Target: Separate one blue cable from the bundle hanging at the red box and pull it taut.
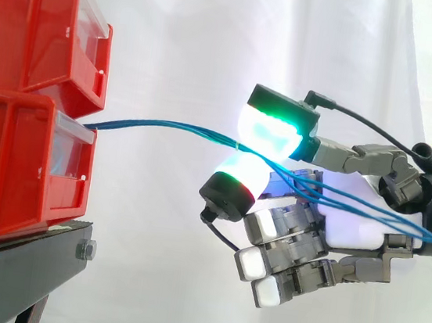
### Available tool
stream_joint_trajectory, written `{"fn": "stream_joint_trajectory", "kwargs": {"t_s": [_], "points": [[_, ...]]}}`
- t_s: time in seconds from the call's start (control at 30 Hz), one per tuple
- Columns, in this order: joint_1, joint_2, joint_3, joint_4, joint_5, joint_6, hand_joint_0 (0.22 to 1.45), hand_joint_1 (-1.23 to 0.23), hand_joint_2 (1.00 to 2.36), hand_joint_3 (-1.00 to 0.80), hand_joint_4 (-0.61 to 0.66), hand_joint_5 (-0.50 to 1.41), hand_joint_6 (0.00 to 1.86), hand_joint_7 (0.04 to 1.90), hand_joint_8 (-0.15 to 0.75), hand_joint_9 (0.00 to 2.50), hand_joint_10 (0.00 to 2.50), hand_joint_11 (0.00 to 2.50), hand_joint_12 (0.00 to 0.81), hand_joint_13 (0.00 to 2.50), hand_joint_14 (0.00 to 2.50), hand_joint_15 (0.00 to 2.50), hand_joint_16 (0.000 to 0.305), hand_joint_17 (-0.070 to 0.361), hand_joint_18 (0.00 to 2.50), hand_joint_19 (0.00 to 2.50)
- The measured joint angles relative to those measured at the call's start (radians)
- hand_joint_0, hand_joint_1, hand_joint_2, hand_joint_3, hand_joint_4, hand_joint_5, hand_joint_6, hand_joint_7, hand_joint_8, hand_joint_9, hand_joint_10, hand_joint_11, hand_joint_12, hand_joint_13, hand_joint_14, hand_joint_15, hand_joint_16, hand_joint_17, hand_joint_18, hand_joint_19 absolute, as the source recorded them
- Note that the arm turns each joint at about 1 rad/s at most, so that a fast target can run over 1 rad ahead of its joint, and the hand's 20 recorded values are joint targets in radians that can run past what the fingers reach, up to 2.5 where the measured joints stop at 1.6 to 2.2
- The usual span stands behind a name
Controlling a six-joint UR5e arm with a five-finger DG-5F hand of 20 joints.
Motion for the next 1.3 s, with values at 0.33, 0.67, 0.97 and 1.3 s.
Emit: {"fn": "stream_joint_trajectory", "kwargs": {"t_s": [0.33, 0.67, 0.97, 1.3], "points": [[0.0, 0.0, 0.0, 0.0, 0.0, 0.0, 0.81, -0.86, 1.0, -0.5, -0.06, -0.19, 0.89, 1.59, 0.283, 0.98, 0.02, 0.64, 0.334, 1.0, 0.01, 0.36, 0.038, 0.086, 0.9, 0.44], [0.0, 0.0, 0.0, 0.0, 0.001, 0.0, 0.78, -0.9, 1.0, -0.5, -0.11, -0.17, 0.9, 1.58, 0.268, 1.03, 0.02, 0.64, 0.318, 1.04, 0.01, 0.36, 0.031, 0.069, 0.89, 0.39], [0.0, 0.0, 0.0, 0.0, 0.002, -0.001, 0.73, -0.95, 1.0, -0.5, -0.1, -0.15, 0.9, 1.63, 0.245, 1.07, 0.02, 0.65, 0.304, 1.06, 0.01, 0.37, 0.027, 0.062, 0.88, 0.38], [0.0, 0.0, 0.0, 0.001, 0.002, 0.001, 0.65, -1.01, 1.0, -0.5, -0.03, -0.14, 0.89, 1.46, 0.242, 1.06, 0.02, 0.65, 0.305, 1.06, 0.01, 0.38, 0.027, 0.06, 0.86, 0.38]]}}
